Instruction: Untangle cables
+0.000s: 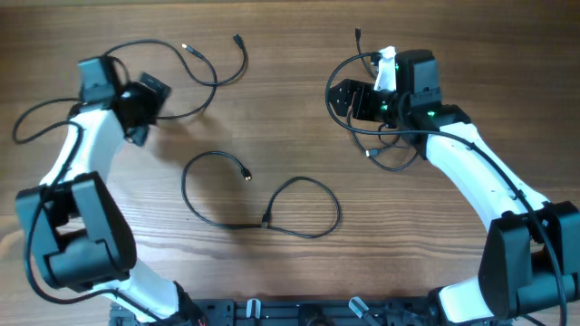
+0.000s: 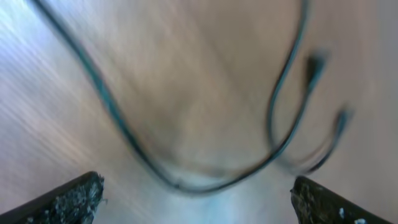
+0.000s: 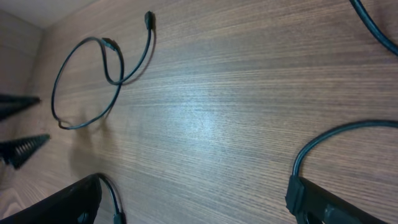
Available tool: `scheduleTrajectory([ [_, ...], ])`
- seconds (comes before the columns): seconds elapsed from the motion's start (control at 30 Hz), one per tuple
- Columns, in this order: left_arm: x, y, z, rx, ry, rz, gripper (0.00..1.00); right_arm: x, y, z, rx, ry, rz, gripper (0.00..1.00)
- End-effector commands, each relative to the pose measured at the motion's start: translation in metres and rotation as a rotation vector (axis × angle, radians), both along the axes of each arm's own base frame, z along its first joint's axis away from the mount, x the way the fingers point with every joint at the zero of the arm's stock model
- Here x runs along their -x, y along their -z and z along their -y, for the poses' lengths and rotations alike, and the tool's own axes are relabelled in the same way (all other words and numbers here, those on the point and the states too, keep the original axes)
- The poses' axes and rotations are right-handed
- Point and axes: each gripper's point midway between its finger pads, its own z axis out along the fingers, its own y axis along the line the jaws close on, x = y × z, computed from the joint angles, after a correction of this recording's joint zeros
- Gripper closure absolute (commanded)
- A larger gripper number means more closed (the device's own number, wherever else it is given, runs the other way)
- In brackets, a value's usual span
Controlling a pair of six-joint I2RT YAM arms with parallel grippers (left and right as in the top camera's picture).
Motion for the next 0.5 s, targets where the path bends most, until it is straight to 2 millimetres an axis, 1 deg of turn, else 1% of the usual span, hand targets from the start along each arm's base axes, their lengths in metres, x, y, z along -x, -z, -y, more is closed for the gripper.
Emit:
scheduleTrajectory([
  [0.0, 0.023, 0.017, 0.003, -0.075, -0.045, -0.133, 0.0, 0.001, -0.004, 0.001, 0.003, 0.008, 0.008, 0.03],
  [0.1, 0.031, 0.02, 0.002, -0.092, -0.045, -0.172, 0.0, 0.003, -0.002, 0.001, 0.006, 0.008, -0.004, 0.02],
  [0.17, 0.031, 0.02, 0.001, -0.118, 0.001, -0.173, 0.0, 0.004, -0.001, 0.002, 0.008, 0.007, -0.012, 0.02],
  [0.23, 0.034, 0.021, 0.0, -0.179, 0.111, -0.182, 0.0, 0.005, 0.0, 0.002, 0.01, 0.007, -0.019, 0.02],
  [0.33, 0.048, 0.026, 0.002, -0.286, 0.397, -0.229, 0.0, 0.005, 0.0, 0.002, 0.009, 0.008, -0.017, 0.02],
  [0.4, 0.05, 0.026, 0.002, -0.335, 0.521, -0.23, 0.0, 0.004, -0.001, 0.001, 0.007, 0.008, -0.011, 0.02],
  [0.47, 0.05, 0.026, -0.003, -0.416, 0.643, -0.232, 0.0, 0.004, -0.001, 0.001, 0.006, 0.009, -0.014, 0.02],
])
